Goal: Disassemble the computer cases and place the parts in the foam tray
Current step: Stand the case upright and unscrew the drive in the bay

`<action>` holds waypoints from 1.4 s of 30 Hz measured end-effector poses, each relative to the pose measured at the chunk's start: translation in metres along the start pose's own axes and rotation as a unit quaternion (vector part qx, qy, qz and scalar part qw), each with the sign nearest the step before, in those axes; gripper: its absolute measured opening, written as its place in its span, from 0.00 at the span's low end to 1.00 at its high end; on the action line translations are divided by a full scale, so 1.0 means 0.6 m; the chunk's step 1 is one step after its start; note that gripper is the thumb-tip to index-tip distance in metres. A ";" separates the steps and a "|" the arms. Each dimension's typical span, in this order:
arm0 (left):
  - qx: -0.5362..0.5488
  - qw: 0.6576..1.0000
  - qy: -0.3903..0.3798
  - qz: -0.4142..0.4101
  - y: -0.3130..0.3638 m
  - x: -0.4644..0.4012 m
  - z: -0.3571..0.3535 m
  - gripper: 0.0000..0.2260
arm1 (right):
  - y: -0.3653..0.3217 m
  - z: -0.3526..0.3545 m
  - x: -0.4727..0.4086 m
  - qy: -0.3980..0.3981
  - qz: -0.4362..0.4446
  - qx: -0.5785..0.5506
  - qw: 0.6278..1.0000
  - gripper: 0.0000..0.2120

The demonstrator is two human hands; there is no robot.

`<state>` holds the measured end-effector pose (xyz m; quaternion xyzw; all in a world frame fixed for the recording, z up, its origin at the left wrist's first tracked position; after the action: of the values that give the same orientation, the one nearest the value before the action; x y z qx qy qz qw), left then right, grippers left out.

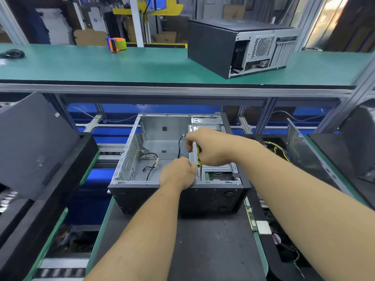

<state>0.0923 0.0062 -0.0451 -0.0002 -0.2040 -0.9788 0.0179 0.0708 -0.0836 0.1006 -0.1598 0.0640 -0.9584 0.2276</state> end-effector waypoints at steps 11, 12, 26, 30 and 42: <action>0.017 1.000 -0.002 0.005 -0.003 -0.001 -0.005 0.13 | 0.023 0.017 -0.018 0.085 -0.094 0.132 0.983 0.08; 0.018 1.000 -0.001 0.004 -0.004 -0.001 -0.005 0.14 | 0.019 0.014 -0.017 0.071 -0.074 0.128 0.986 0.04; 0.012 1.000 -0.002 -0.004 -0.004 -0.002 -0.008 0.14 | 0.030 0.013 -0.013 0.074 -0.112 0.105 0.985 0.17; 0.010 1.000 -0.001 -0.004 -0.005 -0.002 -0.009 0.13 | 0.024 0.011 -0.018 0.090 -0.084 0.136 0.983 0.06; 0.016 1.000 -0.005 0.001 -0.004 0.001 -0.007 0.13 | 0.021 0.007 -0.002 0.041 -0.093 0.059 0.993 0.16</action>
<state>0.0918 0.0068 -0.0502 -0.0050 -0.2198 -0.9754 0.0181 0.0785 -0.0941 0.1018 -0.1122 0.0019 -0.9833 0.1433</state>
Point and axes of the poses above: each hand's wrist, its own x-axis away from the middle knuckle, its own z-axis out of the back of the hand, y = z × x, the point moved 8 cm from there along -x, towards the middle knuckle, and after that the axes turned 13 degrees about -z, right-handed, at the moved point
